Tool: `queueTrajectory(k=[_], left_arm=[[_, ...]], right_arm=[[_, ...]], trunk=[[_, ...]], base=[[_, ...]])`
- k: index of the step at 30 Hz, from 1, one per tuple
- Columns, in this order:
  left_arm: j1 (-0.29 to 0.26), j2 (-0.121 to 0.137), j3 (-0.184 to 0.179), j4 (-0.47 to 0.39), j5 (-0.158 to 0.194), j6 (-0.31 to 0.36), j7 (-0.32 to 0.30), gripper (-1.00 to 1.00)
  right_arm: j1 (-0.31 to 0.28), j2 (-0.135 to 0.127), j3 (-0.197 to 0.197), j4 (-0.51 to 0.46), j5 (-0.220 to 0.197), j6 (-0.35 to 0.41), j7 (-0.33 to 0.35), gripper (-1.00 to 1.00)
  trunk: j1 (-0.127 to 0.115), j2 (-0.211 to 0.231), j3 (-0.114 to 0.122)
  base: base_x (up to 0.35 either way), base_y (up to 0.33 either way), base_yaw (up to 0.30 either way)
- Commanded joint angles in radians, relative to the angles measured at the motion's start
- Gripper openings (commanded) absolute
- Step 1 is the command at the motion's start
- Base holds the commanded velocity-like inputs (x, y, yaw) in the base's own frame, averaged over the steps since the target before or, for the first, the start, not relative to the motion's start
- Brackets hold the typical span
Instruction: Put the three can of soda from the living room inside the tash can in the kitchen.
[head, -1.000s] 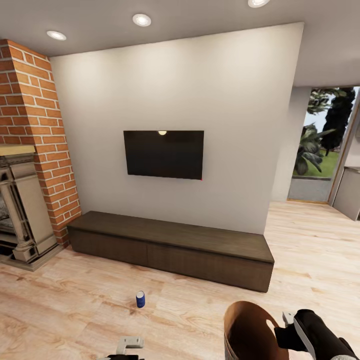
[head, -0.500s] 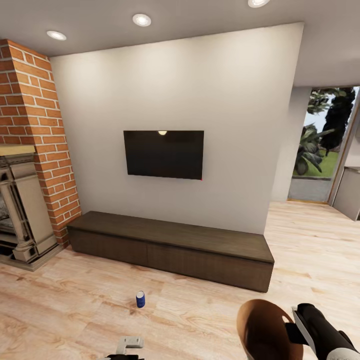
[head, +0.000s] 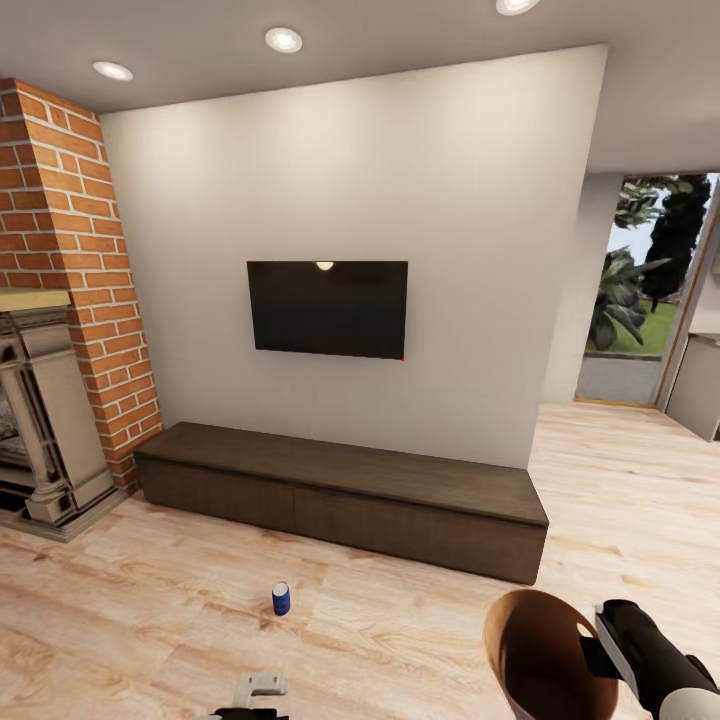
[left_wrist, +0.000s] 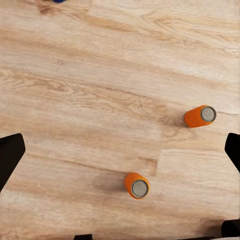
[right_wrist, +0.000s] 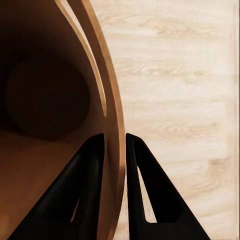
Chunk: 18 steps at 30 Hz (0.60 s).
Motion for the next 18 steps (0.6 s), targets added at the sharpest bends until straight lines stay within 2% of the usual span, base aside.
queueTrajectory(k=[1, 6, 13, 18], left_arm=[[0.000, 0.000, 0.000, 0.005, 0.000, -0.008, 0.000, 1.00], [0.000, 0.000, 0.000, 0.056, 0.002, -0.024, 0.000, 1.00], [0.000, -0.001, 0.000, 0.091, 0.003, -0.035, 0.000, 1.00], [0.000, -0.002, 0.000, 0.096, 0.003, -0.036, 0.000, 1.00]], right_arm=[[-0.001, -0.005, 0.000, 0.000, -0.005, -0.001, 0.003, -1.00], [-0.004, -0.012, -0.002, -0.002, -0.006, 0.001, 0.008, -1.00], [-0.063, -0.015, -0.002, -0.001, -0.007, 0.012, 0.012, -1.00], [-0.154, -0.014, -0.002, 0.000, -0.008, 0.144, 0.015, -1.00]], trunk=[[0.000, 0.000, 0.000], [0.000, 0.000, 0.000], [0.000, 0.000, 0.000], [0.000, 0.000, 0.000]], base=[[0.000, 0.000, 0.000], [0.000, 0.000, 0.000], [0.000, 0.000, 0.000], [0.000, 0.000, 0.000]])
